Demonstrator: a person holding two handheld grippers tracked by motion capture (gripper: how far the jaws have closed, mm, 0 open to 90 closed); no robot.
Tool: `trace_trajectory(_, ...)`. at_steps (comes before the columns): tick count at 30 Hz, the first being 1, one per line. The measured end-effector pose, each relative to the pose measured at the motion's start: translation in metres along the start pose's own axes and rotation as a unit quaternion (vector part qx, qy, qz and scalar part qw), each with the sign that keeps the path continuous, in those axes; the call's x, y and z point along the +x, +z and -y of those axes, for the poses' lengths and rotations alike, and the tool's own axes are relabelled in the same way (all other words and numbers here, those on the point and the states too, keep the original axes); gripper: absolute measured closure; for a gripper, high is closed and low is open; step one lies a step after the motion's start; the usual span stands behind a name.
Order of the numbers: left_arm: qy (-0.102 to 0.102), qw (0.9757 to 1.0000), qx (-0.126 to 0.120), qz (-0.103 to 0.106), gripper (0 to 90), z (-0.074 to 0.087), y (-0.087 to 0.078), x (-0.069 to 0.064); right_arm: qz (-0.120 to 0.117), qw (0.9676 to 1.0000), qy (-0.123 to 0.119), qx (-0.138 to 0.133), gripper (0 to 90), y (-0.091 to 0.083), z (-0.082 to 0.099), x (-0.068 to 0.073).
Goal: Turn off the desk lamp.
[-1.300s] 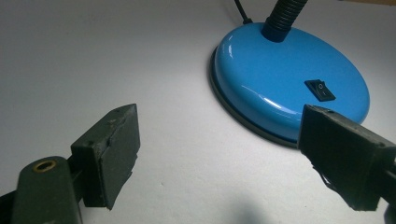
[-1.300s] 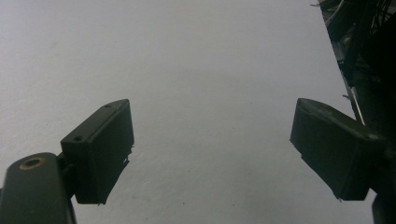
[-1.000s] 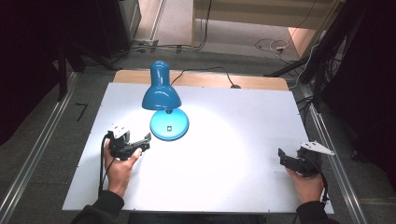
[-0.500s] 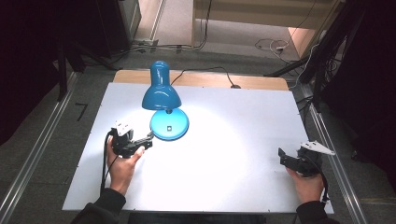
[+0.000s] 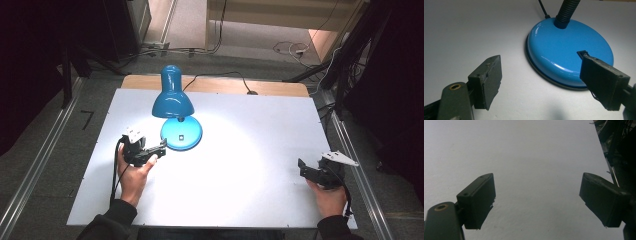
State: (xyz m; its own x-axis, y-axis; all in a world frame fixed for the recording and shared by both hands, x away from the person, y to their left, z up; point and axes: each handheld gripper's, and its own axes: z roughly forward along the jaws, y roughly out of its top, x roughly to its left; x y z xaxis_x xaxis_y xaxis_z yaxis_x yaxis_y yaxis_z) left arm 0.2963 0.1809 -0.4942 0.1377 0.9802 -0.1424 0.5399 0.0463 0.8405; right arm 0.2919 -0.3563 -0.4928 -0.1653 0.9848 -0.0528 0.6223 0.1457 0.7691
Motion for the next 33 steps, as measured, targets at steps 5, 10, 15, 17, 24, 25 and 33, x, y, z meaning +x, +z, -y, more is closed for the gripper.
trace_trajectory(5,0.001,1.0,0.001,0.0,18.6,-0.001,0.002,-0.001,0.001,1.0,-0.001,-0.001,12.1,0.0,0.0,0.0)
trace_trajectory(10,0.004,1.0,0.003,0.003,18.6,-0.002,0.005,-0.003,0.001,1.0,-0.002,-0.001,12.1,0.001,0.0,0.0)
trace_trajectory(15,0.003,1.0,0.002,0.004,18.6,-0.003,0.007,-0.004,0.001,1.0,-0.002,-0.001,12.1,0.001,0.0,0.0)
trace_trajectory(17,0.003,1.0,0.003,0.005,18.6,-0.003,0.008,-0.004,0.001,1.0,-0.002,0.0,12.1,0.001,0.0,0.0)
trace_trajectory(24,0.003,1.0,0.004,0.007,18.6,-0.004,0.011,-0.005,0.0,1.0,-0.002,0.0,12.1,0.001,0.0,0.0)
trace_trajectory(25,0.007,0.9999,0.007,0.007,18.5,-0.005,0.011,-0.006,0.0,1.0,-0.002,0.0,12.1,0.001,0.0,0.0)
trace_trajectory(33,0.02,0.9996,0.009,0.018,22.7,-0.007,0.017,-0.013,0.0,1.0,-0.002,-0.001,12.1,0.001,0.0,0.0)
